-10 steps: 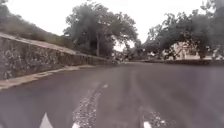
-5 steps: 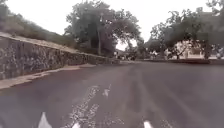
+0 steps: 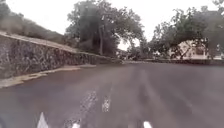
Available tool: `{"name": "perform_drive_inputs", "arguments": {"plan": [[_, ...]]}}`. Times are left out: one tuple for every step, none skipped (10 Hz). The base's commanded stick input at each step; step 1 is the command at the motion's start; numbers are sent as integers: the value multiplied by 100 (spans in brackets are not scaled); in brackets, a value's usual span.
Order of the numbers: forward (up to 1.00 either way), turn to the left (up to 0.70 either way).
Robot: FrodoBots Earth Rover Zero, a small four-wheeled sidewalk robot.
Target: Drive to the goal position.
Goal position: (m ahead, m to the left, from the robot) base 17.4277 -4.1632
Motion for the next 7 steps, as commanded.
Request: {"name": "perform_drive_inputs", "arguments": {"plan": [[85,-22],[85,-22],[85,-16],[85,-7],[85,-2],[85,-10],[85,-18]]}}
